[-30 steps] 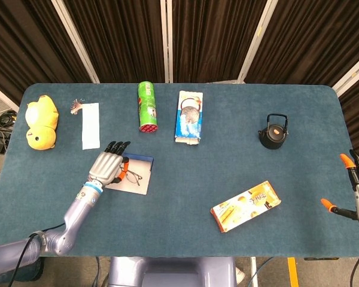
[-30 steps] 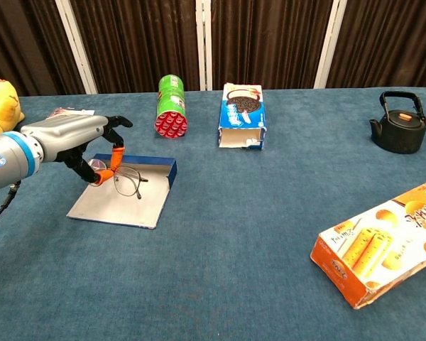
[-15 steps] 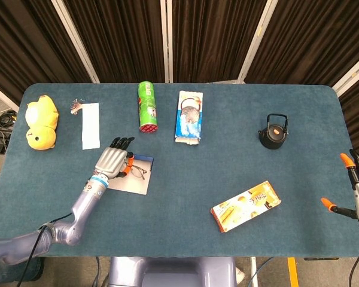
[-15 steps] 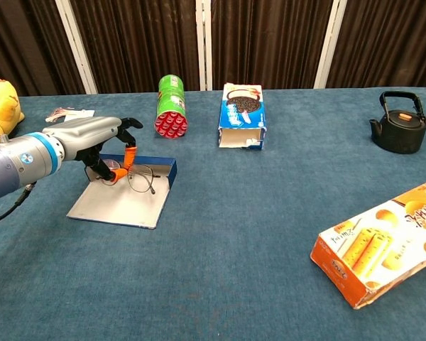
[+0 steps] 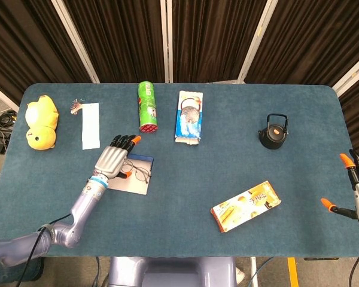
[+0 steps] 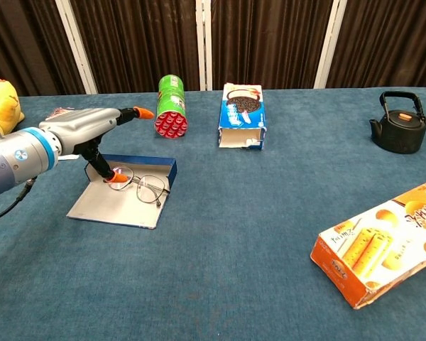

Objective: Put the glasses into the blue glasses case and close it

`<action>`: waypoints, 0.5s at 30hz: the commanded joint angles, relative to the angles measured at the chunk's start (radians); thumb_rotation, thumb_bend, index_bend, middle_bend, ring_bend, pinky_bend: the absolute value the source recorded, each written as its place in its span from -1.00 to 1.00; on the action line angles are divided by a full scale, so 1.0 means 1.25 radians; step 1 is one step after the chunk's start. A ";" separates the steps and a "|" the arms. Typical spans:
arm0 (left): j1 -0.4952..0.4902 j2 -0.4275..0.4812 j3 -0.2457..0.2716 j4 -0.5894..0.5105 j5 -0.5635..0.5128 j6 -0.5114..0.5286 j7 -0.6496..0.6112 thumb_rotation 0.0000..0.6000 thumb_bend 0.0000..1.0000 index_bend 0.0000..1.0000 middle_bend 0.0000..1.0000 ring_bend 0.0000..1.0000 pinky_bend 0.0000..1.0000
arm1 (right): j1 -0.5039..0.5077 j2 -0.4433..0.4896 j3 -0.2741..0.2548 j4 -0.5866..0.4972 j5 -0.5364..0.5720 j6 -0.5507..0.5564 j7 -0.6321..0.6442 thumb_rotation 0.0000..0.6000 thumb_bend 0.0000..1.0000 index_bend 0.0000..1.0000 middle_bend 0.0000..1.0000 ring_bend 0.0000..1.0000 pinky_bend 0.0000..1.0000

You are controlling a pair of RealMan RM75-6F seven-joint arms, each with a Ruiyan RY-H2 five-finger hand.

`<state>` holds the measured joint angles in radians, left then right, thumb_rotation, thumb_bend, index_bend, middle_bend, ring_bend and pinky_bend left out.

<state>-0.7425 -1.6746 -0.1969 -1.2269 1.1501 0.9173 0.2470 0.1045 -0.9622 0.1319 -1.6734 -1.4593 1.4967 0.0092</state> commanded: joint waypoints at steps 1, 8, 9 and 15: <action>-0.004 0.005 0.003 -0.001 -0.001 -0.009 0.002 1.00 -0.70 -1.00 -1.00 -1.00 -1.00 | 0.000 0.000 0.000 0.000 -0.001 0.000 0.000 1.00 -1.00 -1.00 -1.00 -1.00 -1.00; -0.031 -0.007 0.025 0.023 -0.020 -0.069 0.045 1.00 -0.75 -1.00 -1.00 -1.00 -1.00 | 0.002 -0.001 0.001 0.003 0.006 -0.006 0.000 1.00 -1.00 -1.00 -1.00 -1.00 -1.00; -0.033 -0.009 0.027 0.027 -0.019 -0.072 0.047 1.00 -0.75 -1.00 -1.00 -1.00 -1.00 | 0.002 -0.002 0.002 0.004 0.007 -0.006 0.000 1.00 -1.00 -1.00 -1.00 -1.00 -1.00; -0.043 -0.027 0.024 0.049 -0.018 -0.074 0.043 1.00 -0.75 -1.00 -1.00 -1.00 -1.00 | 0.004 -0.002 0.003 0.006 0.014 -0.011 0.001 1.00 -1.00 -1.00 -1.00 -1.00 -1.00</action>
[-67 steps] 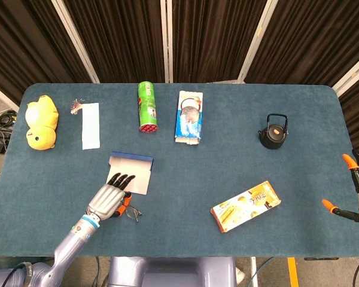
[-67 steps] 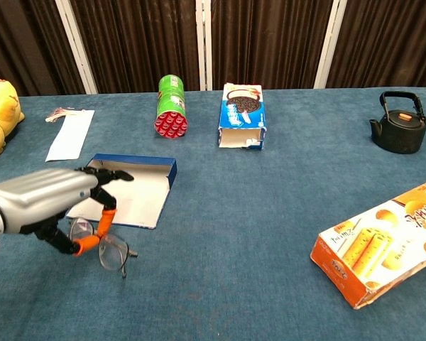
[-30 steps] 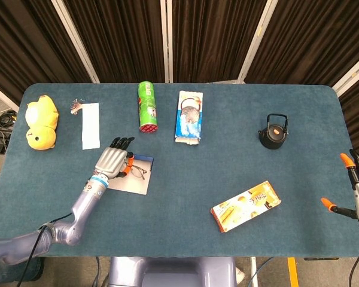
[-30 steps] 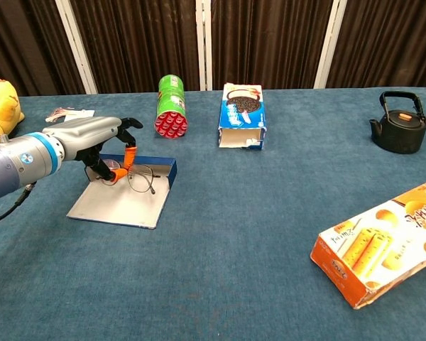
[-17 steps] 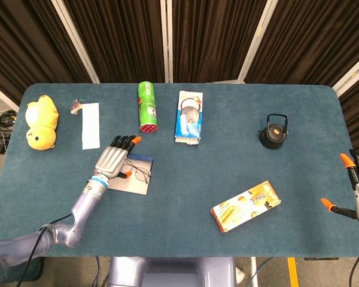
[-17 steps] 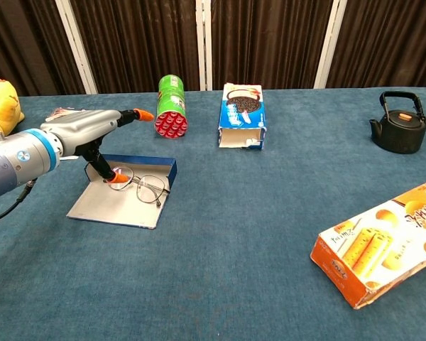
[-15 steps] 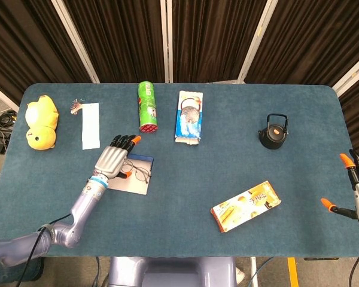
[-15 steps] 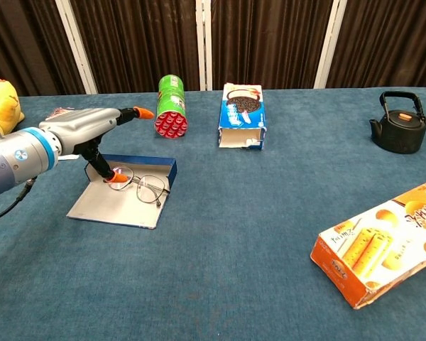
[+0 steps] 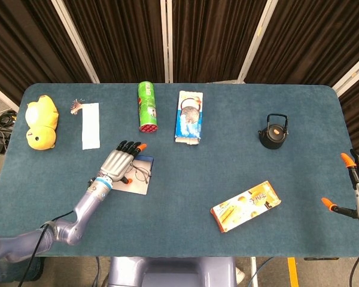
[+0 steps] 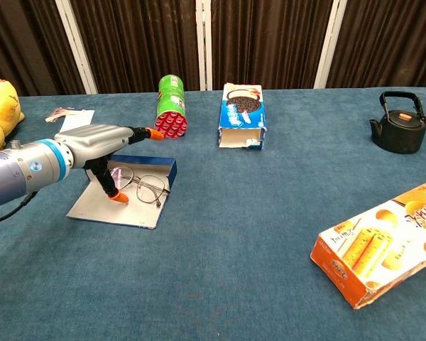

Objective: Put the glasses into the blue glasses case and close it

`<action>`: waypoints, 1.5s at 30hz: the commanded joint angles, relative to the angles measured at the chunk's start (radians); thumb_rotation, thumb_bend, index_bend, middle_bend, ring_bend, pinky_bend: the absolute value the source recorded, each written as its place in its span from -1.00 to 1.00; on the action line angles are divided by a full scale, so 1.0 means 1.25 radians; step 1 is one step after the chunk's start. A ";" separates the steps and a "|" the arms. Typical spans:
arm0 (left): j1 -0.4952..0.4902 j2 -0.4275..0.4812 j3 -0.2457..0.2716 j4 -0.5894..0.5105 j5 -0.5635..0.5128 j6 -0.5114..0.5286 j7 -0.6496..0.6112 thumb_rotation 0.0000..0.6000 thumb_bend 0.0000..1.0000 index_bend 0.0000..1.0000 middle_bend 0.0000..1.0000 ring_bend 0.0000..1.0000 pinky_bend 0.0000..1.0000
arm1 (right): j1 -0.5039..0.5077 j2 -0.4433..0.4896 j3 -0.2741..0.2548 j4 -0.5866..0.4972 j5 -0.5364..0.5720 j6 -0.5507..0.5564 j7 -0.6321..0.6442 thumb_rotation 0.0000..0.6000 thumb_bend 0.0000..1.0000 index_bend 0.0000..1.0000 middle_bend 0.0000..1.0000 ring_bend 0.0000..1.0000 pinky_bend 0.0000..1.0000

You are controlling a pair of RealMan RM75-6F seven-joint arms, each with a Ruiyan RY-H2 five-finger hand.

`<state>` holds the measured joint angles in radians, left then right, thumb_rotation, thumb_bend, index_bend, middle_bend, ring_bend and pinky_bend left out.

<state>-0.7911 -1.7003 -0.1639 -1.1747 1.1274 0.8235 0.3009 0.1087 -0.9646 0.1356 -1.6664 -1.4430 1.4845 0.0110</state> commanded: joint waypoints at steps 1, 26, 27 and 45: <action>-0.006 -0.009 -0.004 0.011 -0.001 0.000 0.000 1.00 -0.75 -1.00 -1.00 -1.00 -1.00 | 0.001 -0.001 0.000 0.001 0.002 -0.002 0.001 1.00 -1.00 -1.00 -1.00 -1.00 -1.00; -0.062 -0.058 -0.046 0.130 -0.068 -0.038 0.029 1.00 -0.71 -1.00 -1.00 -1.00 -1.00 | 0.004 -0.004 0.000 0.006 0.009 -0.010 -0.004 1.00 -1.00 -1.00 -1.00 -1.00 -1.00; -0.064 -0.060 -0.048 0.135 -0.069 -0.039 0.027 1.00 -0.71 -1.00 -1.00 -1.00 -1.00 | 0.004 -0.005 0.000 0.006 0.010 -0.011 -0.004 1.00 -1.00 -1.00 -1.00 -1.00 -1.00; -0.070 -0.076 -0.066 0.190 -0.076 -0.033 -0.011 1.00 -0.68 -1.00 -1.00 -1.00 -1.00 | 0.006 -0.006 0.000 0.009 0.014 -0.016 -0.002 1.00 -1.00 -1.00 -1.00 -1.00 -1.00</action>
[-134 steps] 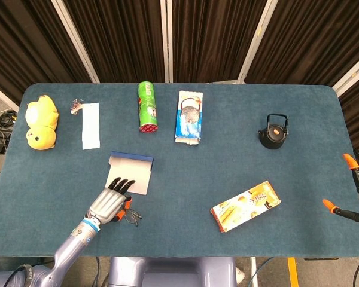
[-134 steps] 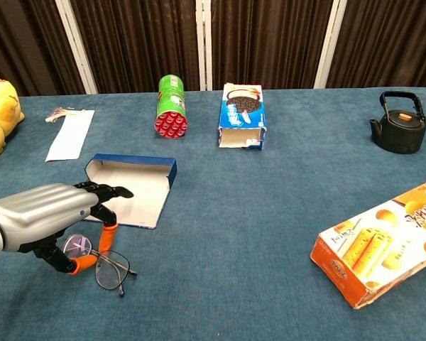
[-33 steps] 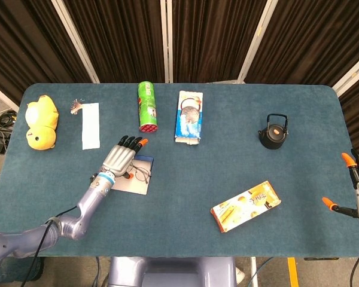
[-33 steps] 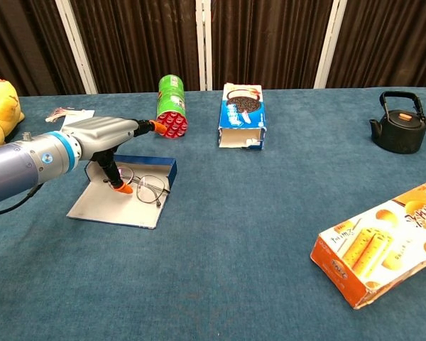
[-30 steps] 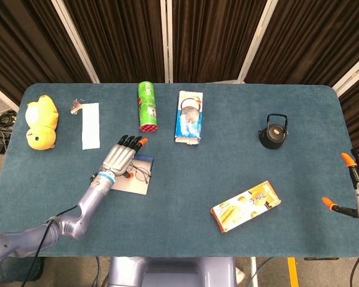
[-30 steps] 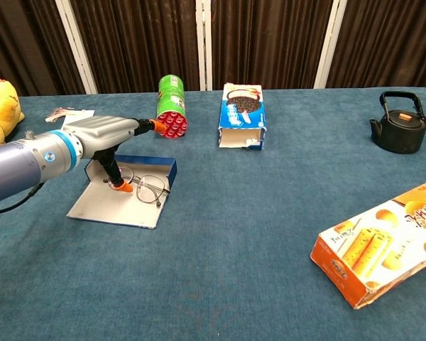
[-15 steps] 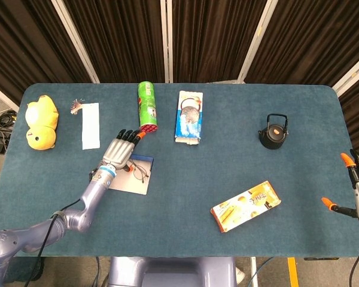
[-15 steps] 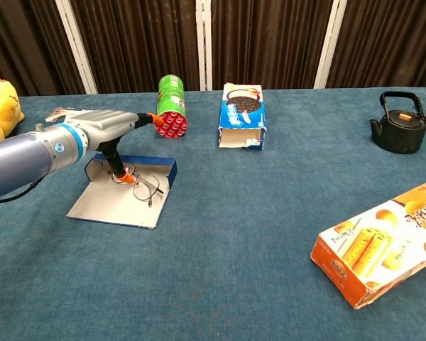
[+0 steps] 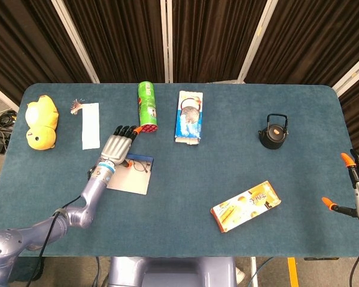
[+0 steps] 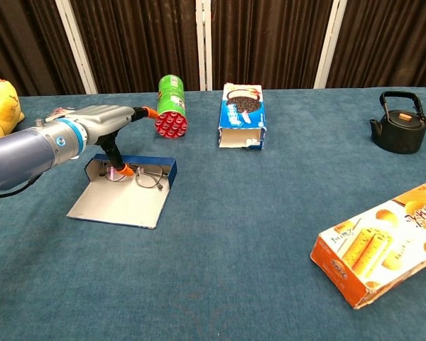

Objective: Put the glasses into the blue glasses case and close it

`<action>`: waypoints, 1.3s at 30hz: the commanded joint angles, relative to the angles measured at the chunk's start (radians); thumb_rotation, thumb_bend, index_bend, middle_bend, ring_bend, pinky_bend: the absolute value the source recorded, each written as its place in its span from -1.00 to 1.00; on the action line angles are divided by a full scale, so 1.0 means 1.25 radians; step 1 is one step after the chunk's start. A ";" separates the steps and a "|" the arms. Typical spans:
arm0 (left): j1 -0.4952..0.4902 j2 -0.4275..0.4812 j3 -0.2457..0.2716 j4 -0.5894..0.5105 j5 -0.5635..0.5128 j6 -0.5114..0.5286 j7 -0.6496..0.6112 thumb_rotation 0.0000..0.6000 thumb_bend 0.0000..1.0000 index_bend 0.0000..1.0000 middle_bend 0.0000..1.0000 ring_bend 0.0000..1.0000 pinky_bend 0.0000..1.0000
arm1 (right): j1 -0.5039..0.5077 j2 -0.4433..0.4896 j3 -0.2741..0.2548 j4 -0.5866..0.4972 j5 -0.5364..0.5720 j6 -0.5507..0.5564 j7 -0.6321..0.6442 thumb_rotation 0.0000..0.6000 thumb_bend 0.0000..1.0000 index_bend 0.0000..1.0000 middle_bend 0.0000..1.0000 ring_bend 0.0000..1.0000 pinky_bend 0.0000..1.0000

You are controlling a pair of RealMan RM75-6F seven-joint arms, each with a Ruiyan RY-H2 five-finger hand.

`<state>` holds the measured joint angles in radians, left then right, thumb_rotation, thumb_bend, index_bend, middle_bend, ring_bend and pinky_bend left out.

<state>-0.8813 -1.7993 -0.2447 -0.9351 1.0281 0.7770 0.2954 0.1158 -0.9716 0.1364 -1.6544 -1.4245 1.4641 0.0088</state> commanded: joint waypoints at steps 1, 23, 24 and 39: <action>0.003 0.005 0.000 -0.003 0.006 0.005 -0.008 1.00 -0.68 -1.00 -1.00 -1.00 -1.00 | 0.000 0.000 0.000 -0.001 -0.001 0.000 0.000 1.00 -1.00 -1.00 -1.00 -1.00 -1.00; 0.128 0.252 0.101 -0.438 0.075 0.141 0.067 1.00 -0.73 -0.97 -1.00 -1.00 -1.00 | -0.004 0.009 -0.004 -0.010 -0.014 0.008 0.020 1.00 -1.00 -1.00 -1.00 -1.00 -1.00; 0.134 0.257 0.107 -0.453 0.078 0.150 0.075 1.00 -0.73 -0.93 -1.00 -1.00 -1.00 | -0.005 0.010 -0.004 -0.011 -0.016 0.010 0.022 1.00 -1.00 -1.00 -1.00 -1.00 -1.00; 0.188 0.208 0.170 -0.424 0.162 0.202 0.040 1.00 -0.59 -0.51 -1.00 -1.00 -1.00 | -0.011 0.020 -0.006 -0.010 -0.029 0.021 0.052 1.00 -1.00 -1.00 -1.00 -1.00 -1.00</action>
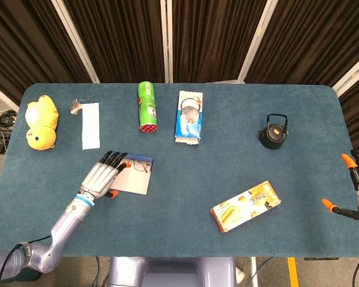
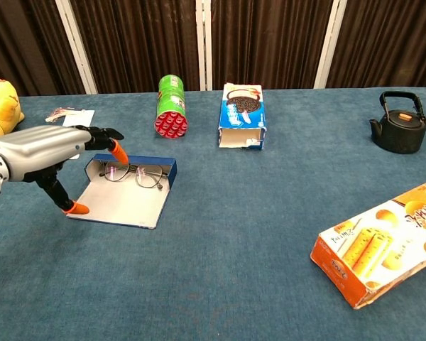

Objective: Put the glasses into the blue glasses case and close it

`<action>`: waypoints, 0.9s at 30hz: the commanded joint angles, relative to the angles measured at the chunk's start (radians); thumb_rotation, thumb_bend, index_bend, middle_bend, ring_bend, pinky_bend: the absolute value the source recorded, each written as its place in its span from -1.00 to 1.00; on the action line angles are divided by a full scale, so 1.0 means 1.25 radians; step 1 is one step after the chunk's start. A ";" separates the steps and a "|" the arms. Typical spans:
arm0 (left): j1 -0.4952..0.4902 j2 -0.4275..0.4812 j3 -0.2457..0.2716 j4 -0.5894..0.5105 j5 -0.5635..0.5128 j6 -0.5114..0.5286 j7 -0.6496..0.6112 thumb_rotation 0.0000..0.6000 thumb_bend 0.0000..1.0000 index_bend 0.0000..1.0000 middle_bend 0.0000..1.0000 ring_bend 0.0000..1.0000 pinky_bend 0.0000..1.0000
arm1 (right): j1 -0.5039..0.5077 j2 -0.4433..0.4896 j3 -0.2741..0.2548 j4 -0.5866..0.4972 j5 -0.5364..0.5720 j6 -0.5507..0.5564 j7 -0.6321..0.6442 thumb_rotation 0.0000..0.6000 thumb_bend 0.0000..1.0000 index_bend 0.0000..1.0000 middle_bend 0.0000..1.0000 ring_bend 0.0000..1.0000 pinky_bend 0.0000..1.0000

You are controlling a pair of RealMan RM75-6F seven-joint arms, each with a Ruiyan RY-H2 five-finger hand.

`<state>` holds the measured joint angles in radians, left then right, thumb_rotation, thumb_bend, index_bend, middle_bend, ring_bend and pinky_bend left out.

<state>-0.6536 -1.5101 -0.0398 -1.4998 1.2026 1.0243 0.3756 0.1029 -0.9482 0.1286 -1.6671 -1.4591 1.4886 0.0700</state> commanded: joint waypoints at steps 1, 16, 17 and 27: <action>0.007 -0.031 0.006 0.038 0.029 0.004 -0.031 1.00 -0.58 -0.49 -1.00 -1.00 -1.00 | -0.001 0.002 0.000 0.000 -0.001 0.002 0.004 1.00 -1.00 -1.00 -1.00 -1.00 -1.00; 0.018 -0.131 0.010 0.181 0.085 0.000 -0.099 1.00 -0.56 -0.31 -1.00 -1.00 -1.00 | 0.000 0.002 0.002 0.005 0.005 -0.004 0.009 1.00 -1.00 -1.00 -1.00 -1.00 -1.00; 0.019 -0.135 0.010 0.188 0.087 0.001 -0.101 1.00 -0.56 -0.31 -1.00 -1.00 -1.00 | 0.000 0.002 0.002 0.006 0.006 -0.004 0.009 1.00 -1.00 -1.00 -1.00 -1.00 -1.00; 0.017 -0.160 -0.001 0.238 0.097 -0.011 -0.125 1.00 -0.56 -0.31 -1.00 -1.00 -1.00 | 0.002 0.000 0.002 0.008 0.009 -0.008 0.007 1.00 -1.00 -1.00 -1.00 -1.00 -1.00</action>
<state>-0.6315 -1.7078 -0.0394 -1.2053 1.3233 1.0131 0.2219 0.1053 -0.9483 0.1312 -1.6567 -1.4477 1.4789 0.0786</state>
